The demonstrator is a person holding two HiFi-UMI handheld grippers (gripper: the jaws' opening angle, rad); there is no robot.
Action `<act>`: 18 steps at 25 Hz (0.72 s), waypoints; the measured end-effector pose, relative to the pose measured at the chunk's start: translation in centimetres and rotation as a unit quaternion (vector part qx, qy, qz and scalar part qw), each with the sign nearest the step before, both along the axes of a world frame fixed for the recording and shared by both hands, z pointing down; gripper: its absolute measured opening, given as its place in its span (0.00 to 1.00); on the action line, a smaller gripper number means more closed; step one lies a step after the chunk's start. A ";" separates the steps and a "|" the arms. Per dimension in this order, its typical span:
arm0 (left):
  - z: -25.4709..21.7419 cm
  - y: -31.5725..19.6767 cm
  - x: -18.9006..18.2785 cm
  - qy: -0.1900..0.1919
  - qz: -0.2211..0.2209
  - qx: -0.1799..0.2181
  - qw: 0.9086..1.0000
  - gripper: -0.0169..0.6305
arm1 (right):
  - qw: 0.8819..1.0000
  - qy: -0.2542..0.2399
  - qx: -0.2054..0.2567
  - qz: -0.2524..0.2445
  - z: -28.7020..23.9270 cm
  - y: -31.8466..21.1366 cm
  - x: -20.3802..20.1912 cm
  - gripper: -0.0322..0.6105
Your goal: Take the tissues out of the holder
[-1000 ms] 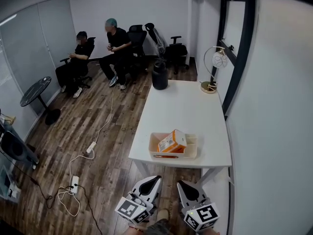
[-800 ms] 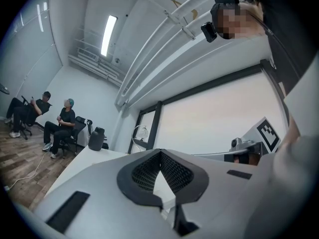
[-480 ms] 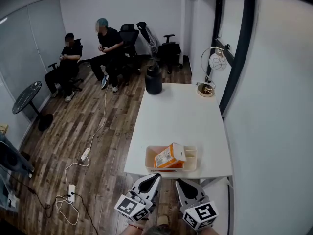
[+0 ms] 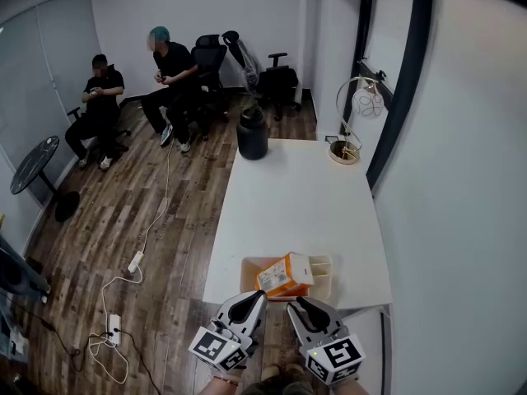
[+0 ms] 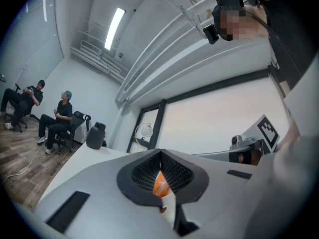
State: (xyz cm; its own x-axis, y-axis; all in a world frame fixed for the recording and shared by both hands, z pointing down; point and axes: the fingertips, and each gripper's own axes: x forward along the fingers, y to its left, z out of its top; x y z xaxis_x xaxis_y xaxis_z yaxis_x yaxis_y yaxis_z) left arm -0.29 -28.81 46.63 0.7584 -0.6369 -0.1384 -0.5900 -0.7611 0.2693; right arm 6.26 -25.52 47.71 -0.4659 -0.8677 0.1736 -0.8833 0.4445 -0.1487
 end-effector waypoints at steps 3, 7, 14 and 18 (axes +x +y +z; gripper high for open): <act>0.3 -1.1 0.0 0.006 -0.010 -0.003 1.000 0.04 | 1.000 0.017 0.011 0.008 -0.4 -1.5 0.0 0.21; 0.7 -2.2 0.0 0.011 -0.025 -0.007 1.000 0.04 | 0.999 0.028 0.009 0.018 0.0 -3.6 0.7 0.37; 1.8 -3.3 0.2 0.000 -0.042 -0.005 0.999 0.04 | 0.997 0.032 -0.043 0.056 3.0 -6.5 2.9 0.58; 2.4 -3.4 -0.1 -0.007 -0.047 -0.006 0.999 0.04 | 0.995 0.035 -0.069 0.061 4.7 -7.7 3.3 0.61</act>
State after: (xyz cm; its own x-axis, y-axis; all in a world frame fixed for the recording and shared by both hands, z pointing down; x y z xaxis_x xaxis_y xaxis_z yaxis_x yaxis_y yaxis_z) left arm -0.35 -32.17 49.01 0.6971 -0.7068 -0.1201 -0.6623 -0.6990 0.2698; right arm 9.52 -33.21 52.45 -0.3409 -0.8829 0.3230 -0.9399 0.3130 -0.1365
